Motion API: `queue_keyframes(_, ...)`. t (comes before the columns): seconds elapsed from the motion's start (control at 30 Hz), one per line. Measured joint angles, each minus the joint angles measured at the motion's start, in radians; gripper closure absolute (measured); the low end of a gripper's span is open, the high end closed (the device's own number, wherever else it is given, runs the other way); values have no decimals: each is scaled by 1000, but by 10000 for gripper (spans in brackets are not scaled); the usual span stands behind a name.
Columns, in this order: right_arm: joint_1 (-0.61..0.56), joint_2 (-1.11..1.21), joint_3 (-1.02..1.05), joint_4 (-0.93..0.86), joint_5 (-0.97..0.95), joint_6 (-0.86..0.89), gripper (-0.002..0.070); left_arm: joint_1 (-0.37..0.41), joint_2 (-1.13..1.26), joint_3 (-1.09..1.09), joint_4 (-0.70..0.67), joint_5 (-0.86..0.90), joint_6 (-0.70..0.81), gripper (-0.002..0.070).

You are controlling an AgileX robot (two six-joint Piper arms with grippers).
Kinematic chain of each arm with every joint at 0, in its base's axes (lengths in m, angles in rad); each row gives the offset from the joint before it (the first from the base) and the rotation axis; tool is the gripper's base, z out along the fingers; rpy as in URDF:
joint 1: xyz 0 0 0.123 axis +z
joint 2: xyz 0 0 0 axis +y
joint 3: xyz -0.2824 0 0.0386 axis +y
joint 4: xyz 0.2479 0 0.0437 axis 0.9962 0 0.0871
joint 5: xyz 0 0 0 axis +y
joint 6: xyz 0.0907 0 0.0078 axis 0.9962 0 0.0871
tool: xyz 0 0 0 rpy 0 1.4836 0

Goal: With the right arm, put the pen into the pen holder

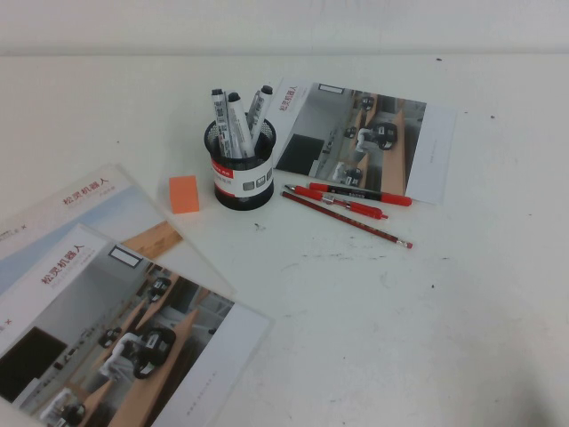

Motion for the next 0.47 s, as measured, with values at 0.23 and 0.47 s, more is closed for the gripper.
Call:
queue_keyframes(0.23,0,0,0,0,0,0,696,0,0,0,68,0,0,676)
queue_keyframes(0.47,0,0,0,0,0,0,696,-55,0,0,107,-2,0,676)
